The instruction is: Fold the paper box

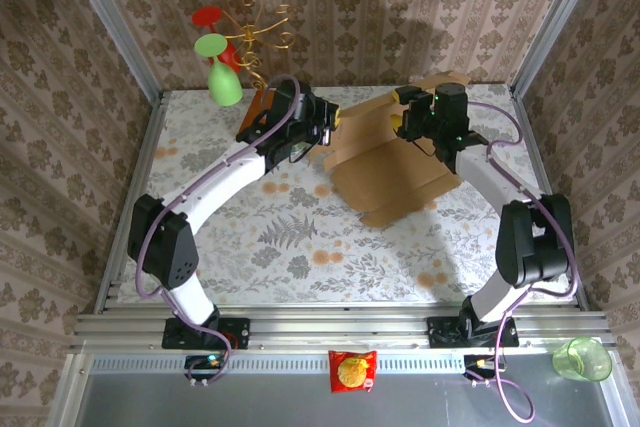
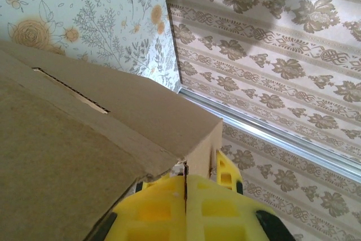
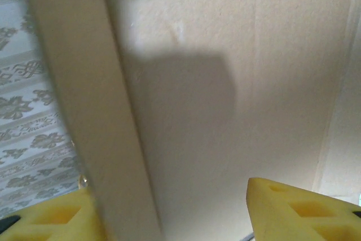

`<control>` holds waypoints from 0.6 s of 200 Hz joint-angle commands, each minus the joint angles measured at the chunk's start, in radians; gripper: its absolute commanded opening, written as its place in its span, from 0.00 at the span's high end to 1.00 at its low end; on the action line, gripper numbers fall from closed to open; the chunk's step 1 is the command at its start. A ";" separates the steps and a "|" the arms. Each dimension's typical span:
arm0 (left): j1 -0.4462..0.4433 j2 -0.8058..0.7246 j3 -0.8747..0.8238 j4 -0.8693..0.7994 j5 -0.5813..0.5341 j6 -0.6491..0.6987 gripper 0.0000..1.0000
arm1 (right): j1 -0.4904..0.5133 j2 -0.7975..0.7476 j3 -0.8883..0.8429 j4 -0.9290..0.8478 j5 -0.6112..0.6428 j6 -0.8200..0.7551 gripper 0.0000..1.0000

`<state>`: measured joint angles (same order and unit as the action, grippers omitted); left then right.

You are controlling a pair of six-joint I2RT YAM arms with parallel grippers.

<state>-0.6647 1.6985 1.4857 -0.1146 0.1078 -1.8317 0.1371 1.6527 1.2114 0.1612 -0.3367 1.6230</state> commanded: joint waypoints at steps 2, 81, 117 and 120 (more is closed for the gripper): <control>0.011 -0.030 -0.010 0.032 0.022 0.021 1.00 | -0.013 0.031 0.060 0.056 -0.048 -0.011 0.46; 0.040 -0.018 -0.002 0.029 0.058 0.057 1.00 | -0.022 0.052 0.064 0.079 -0.025 0.011 1.00; 0.078 -0.031 0.045 -0.036 0.121 0.155 0.55 | -0.022 0.012 0.064 -0.024 0.056 -0.002 1.00; 0.081 -0.038 0.050 -0.049 0.124 0.170 0.52 | -0.022 0.009 0.065 -0.036 0.064 -0.004 1.00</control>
<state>-0.6132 1.6985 1.4857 -0.1143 0.1791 -1.7561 0.1177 1.7039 1.2583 0.1986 -0.3492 1.6264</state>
